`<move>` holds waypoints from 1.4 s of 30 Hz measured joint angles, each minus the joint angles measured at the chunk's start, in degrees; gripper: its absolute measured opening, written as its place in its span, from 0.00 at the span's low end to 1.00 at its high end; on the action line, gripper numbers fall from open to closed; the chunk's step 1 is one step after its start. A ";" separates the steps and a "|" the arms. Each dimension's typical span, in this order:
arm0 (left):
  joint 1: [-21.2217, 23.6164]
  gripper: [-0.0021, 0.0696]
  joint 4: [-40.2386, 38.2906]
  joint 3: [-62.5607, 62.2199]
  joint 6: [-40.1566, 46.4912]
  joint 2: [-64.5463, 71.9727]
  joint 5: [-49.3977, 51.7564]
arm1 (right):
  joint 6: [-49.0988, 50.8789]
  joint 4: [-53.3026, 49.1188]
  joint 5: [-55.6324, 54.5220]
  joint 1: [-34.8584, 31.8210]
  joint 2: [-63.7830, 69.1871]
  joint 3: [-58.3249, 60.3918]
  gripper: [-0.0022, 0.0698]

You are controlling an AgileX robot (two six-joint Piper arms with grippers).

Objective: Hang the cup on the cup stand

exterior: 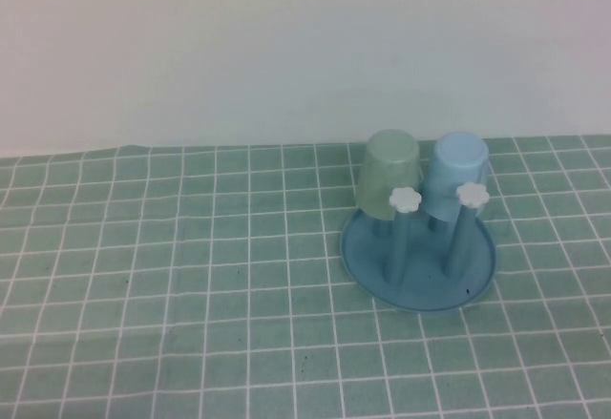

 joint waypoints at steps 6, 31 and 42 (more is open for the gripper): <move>0.00 0.03 -0.04 0.00 0.00 0.00 0.00 | 0.00 0.00 0.00 0.00 0.00 0.00 0.03; 0.00 0.03 -0.04 0.00 0.00 0.10 0.00 | 0.00 0.00 1.54 -19.27 -9.16 0.00 0.03; 0.00 0.03 -0.04 0.00 0.00 0.10 0.00 | 0.00 0.00 2.00 -19.92 -10.92 0.00 0.03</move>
